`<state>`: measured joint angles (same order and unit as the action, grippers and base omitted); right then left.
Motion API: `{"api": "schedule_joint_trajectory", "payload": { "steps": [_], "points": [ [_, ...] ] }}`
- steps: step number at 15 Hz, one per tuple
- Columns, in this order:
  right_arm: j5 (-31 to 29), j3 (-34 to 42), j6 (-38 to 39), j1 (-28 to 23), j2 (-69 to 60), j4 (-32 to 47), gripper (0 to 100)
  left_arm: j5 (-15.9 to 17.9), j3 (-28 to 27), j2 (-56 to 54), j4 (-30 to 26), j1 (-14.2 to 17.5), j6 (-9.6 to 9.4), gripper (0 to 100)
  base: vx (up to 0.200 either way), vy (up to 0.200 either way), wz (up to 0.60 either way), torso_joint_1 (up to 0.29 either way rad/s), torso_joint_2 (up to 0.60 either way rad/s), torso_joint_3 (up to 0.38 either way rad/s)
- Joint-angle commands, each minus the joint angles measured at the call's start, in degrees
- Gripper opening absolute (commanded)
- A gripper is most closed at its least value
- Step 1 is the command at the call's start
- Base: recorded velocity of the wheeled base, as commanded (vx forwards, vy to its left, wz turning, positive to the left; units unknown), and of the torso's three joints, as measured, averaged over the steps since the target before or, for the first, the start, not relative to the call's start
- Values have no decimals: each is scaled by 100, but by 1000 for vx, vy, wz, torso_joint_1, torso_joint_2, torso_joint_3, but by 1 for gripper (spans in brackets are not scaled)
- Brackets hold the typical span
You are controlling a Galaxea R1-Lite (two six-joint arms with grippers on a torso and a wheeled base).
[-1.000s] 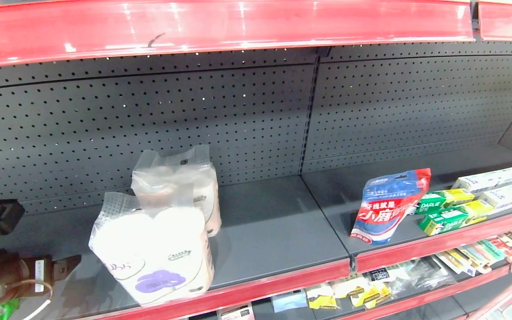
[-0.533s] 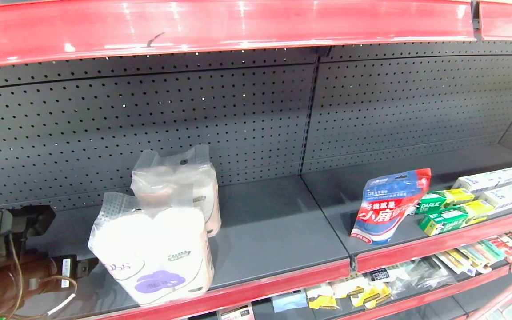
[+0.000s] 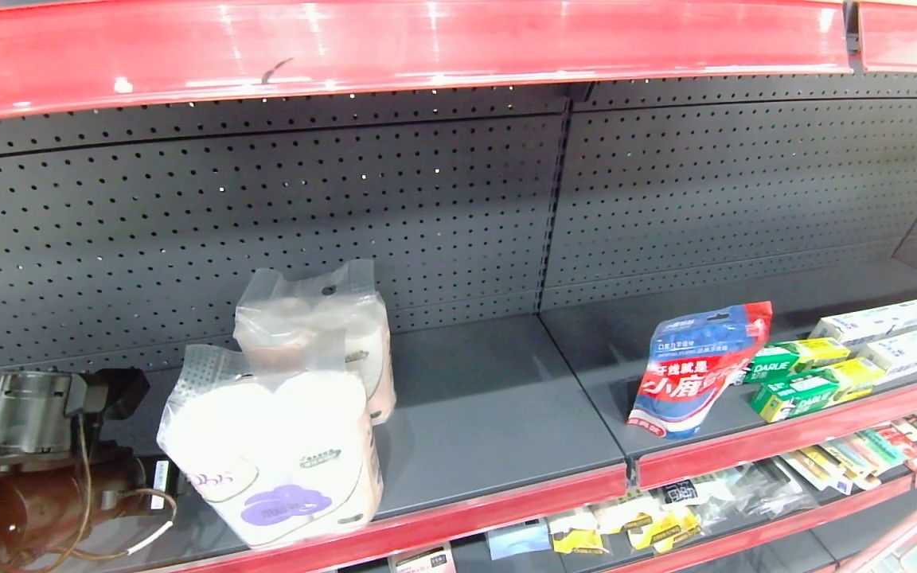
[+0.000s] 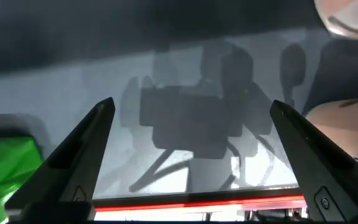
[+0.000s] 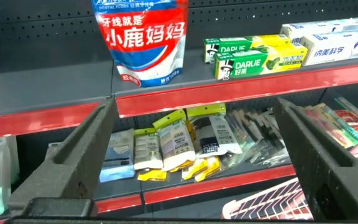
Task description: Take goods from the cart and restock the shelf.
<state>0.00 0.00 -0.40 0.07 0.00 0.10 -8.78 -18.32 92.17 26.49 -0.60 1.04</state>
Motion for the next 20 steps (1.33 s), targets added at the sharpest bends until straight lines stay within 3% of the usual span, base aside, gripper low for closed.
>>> {"api": "schedule_joint_trajectory", "payload": {
  "steps": [1, 3, 9, 20],
  "points": [
    [0, -9, -4, 10, 9, -1, 100, 43, -5, 143, -4, -46, 2, 100, 0, 0, 0, 0, 0, 0],
    [0, 0, -4, 10, 9, -1, 100, 201, -5, 152, -4, -72, -7, 100, 0, 0, 0, 0, 0, 0],
    [0, 0, -4, 1, 9, -1, 100, 201, -13, 169, 5, -345, -7, 100, 0, 0, 0, 0, 0, 0],
    [0, 0, -4, 1, 9, -1, 100, 201, -13, 257, 40, -397, -7, 100, 0, 0, 0, 0, 0, 0]
  ]
}}
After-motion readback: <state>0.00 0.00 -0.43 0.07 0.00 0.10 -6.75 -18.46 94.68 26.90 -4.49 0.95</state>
